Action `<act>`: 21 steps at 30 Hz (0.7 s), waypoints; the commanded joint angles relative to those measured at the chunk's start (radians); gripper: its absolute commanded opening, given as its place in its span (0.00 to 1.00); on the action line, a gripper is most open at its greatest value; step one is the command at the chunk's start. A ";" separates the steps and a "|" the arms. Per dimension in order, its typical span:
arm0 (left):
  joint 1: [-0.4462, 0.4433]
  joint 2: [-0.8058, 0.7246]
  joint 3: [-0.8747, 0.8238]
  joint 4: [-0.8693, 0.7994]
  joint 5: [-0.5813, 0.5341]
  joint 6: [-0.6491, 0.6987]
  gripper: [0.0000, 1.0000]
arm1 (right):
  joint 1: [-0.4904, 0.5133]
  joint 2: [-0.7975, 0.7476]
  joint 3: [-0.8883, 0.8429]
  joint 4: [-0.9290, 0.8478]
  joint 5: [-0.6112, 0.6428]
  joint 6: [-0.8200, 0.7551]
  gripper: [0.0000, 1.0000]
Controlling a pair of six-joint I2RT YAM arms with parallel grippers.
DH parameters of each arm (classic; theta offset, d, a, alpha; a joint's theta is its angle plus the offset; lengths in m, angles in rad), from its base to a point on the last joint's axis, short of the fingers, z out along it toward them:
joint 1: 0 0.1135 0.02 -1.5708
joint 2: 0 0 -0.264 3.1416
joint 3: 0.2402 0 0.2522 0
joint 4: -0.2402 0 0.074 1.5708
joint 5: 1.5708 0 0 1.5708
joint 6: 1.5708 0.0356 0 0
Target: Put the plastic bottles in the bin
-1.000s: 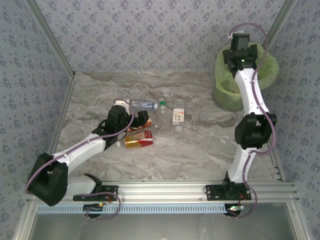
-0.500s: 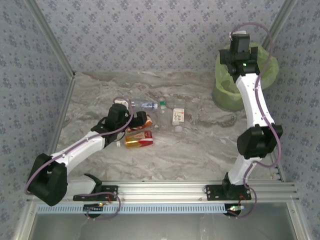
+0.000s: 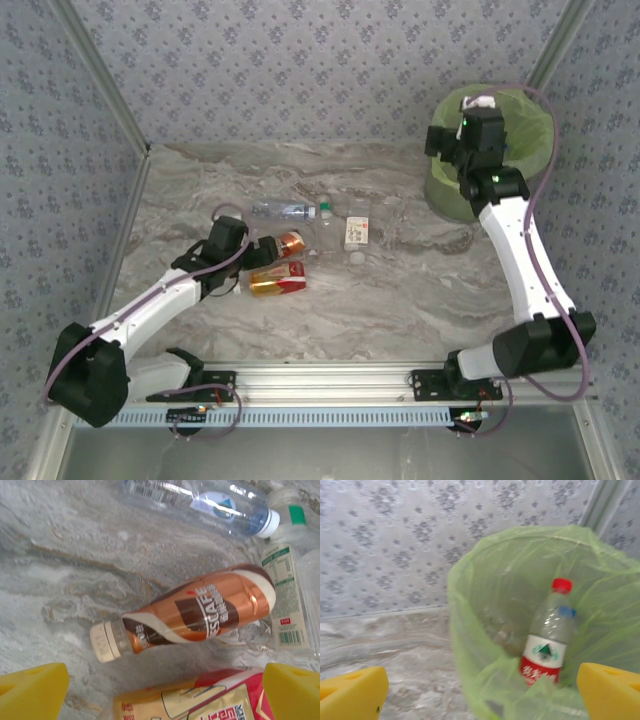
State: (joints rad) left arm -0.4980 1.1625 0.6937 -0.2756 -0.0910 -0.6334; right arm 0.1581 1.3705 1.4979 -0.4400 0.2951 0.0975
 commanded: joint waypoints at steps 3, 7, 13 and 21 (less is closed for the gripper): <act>-0.002 -0.024 -0.064 -0.008 0.137 -0.044 0.99 | 0.061 -0.163 -0.191 0.136 -0.169 0.125 0.99; -0.003 -0.010 -0.091 0.007 0.195 -0.057 0.99 | 0.133 -0.251 -0.315 0.215 -0.253 0.144 0.99; -0.027 -0.014 -0.099 -0.015 0.221 -0.040 0.99 | 0.241 -0.326 -0.477 0.323 -0.254 0.172 0.99; -0.114 -0.061 -0.102 -0.112 0.300 -0.055 0.99 | 0.292 -0.301 -0.505 0.353 -0.224 0.183 0.99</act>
State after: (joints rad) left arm -0.5880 1.1305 0.5934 -0.3260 0.1490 -0.6758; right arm 0.4366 1.0637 0.9974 -0.1478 0.0631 0.2588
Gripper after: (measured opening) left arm 0.992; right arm 0.989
